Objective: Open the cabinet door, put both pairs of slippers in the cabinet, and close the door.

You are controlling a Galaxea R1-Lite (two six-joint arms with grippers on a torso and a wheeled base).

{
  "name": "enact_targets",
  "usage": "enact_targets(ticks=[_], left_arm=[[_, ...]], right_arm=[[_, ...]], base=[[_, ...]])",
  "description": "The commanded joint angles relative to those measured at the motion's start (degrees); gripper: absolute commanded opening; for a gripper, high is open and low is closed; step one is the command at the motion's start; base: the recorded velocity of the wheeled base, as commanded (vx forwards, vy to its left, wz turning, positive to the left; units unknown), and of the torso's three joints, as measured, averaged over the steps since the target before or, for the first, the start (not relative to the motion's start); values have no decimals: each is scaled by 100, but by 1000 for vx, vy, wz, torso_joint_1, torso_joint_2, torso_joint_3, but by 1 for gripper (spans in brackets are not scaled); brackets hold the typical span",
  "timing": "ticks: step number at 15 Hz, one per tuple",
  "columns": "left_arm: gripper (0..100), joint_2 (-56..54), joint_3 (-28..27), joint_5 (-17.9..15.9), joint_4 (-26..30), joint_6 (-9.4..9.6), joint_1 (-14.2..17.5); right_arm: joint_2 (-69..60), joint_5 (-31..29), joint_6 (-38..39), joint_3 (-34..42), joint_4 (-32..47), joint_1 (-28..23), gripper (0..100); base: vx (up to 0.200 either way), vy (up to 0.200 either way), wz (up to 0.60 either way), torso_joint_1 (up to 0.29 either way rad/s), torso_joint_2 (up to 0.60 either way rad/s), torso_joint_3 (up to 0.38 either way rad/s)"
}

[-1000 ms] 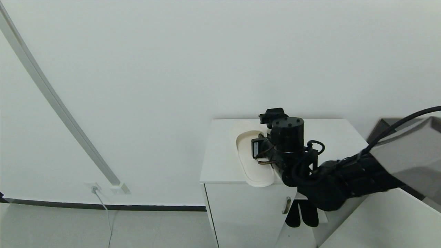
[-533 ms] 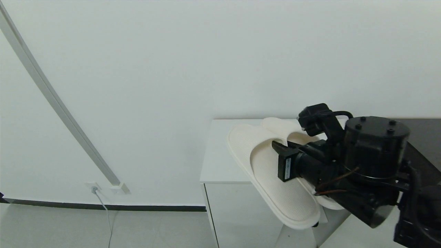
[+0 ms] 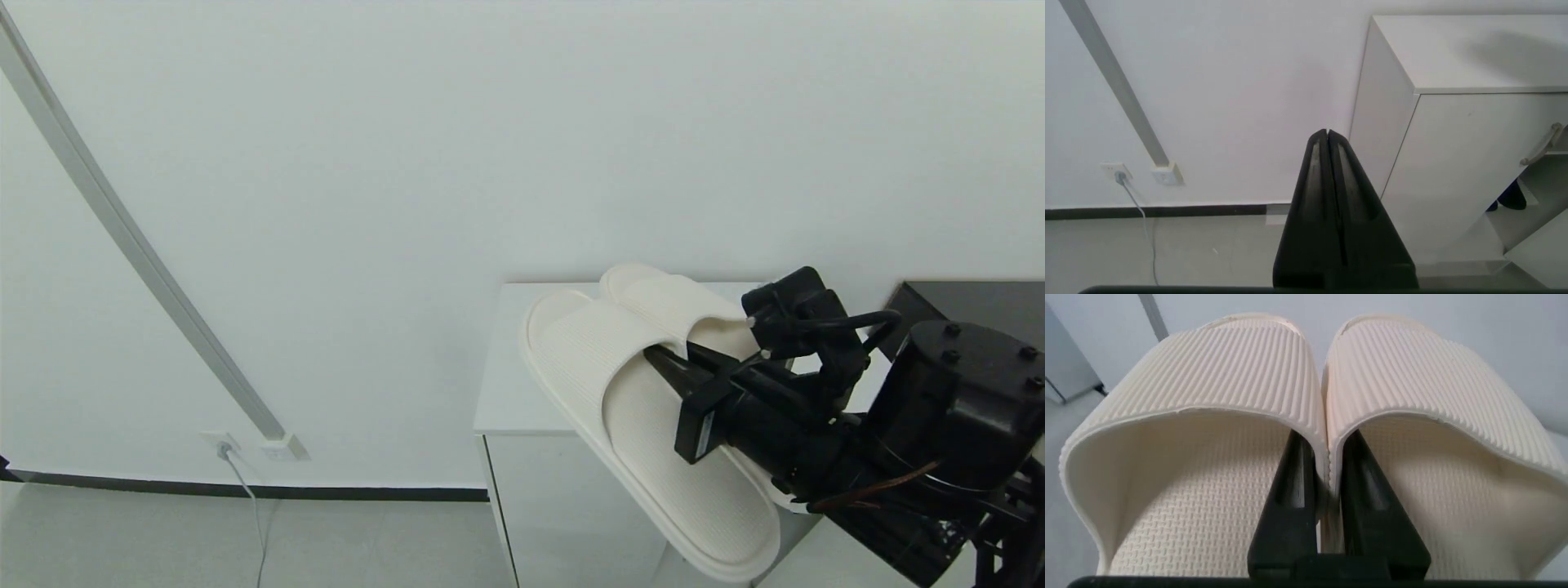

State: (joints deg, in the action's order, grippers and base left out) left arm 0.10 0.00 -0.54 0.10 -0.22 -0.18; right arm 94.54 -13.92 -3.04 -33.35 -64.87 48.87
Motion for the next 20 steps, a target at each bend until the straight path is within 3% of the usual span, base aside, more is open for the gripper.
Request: enact_targets(ticks=[1,5,14,20], left_arm=[[0,-1,0,1,-1,-4,1],[0,-1,0,10,-1,-22,1],[0,-1,0,10,-1,-31,1],[0,-1,0,18,-1,-40,1]], right_arm=[[65,3,14,-48,79,0,0],[74,3,14,-48,123,-80,0],[74,-5,14,-4,238,-71,0],[74,-23,14,31,238,-71,0]], base=[[0,0,0,0,0,0],[0,0,0,0,0,0],[-200,0,0,2,5,2],[0,0,0,0,0,0]])
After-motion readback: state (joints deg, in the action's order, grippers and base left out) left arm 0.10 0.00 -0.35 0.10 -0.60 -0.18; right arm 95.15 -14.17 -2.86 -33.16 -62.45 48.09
